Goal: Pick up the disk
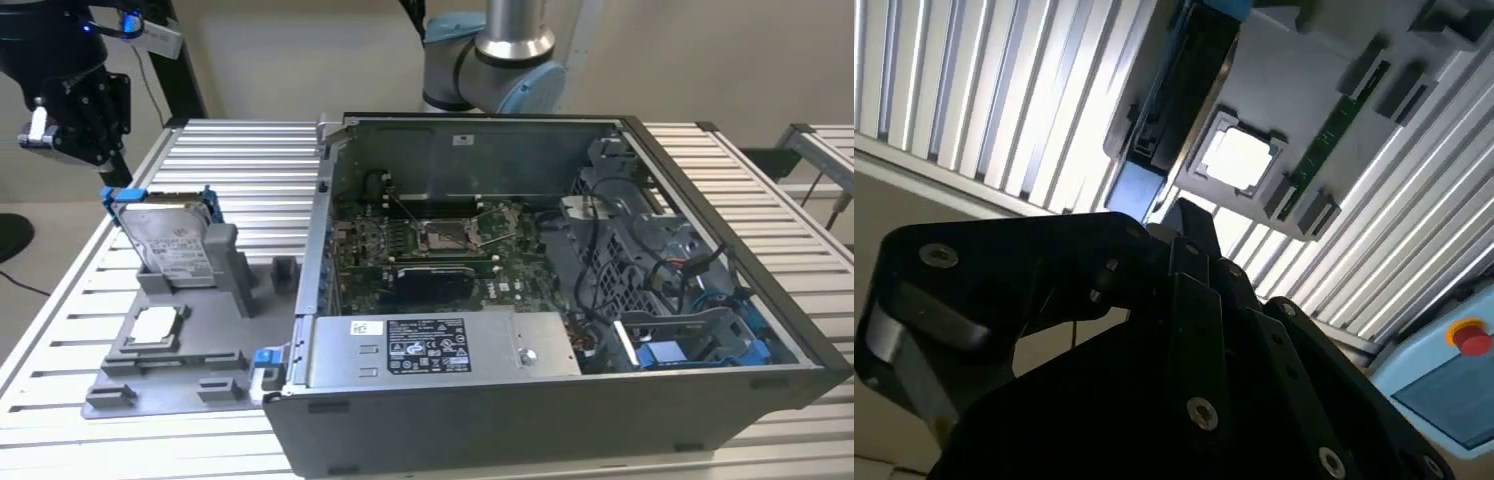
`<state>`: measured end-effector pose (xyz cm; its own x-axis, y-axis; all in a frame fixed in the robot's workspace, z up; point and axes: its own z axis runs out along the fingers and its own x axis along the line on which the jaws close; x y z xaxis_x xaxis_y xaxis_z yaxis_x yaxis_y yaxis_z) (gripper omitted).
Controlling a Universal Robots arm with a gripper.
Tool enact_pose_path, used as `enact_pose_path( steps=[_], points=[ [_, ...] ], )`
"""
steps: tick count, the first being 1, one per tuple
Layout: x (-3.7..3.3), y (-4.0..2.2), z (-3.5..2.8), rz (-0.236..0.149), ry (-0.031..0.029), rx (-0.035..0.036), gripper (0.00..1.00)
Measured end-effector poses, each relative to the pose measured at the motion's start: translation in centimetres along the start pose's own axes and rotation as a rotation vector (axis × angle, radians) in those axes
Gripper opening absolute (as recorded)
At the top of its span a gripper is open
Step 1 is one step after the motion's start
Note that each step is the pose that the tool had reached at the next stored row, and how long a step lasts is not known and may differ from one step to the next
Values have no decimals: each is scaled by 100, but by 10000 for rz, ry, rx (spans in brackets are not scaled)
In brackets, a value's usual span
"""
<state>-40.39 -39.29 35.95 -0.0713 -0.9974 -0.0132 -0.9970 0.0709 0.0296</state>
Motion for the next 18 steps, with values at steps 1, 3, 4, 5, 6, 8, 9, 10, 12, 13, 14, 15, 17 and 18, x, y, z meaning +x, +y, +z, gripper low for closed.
enact_pose_path(
  steps=[1, 3, 4, 5, 6, 8, 9, 10, 12, 13, 14, 15, 17, 18],
  points=[
    [0, 0, 0, -157, 3, 5, 0],
    [0, 0, 0, -445, 8, 12, 0],
    [0, 0, 0, -592, 10, 17, 0],
    [0, 0, 0, -734, 12, 24, 0],
    [0, 0, -1, -862, 15, 35, 0],
    [0, 0, -1, -944, 16, 42, 0],
    [0, 0, 0, -949, 16, 43, 0],
    [0, 0, 0, -953, 15, 44, 0],
    [0, 0, 0, -960, 16, 45, 0],
    [0, 0, 0, -964, 16, 44, 100],
    [0, 0, 0, -967, 15, 44, 100],
    [0, 0, 0, -971, 16, 44, 100],
    [-1, 2, 1, -978, 4, 45, 100],
    [-3, 3, 2, -982, -4, 48, 100]
  ],
)
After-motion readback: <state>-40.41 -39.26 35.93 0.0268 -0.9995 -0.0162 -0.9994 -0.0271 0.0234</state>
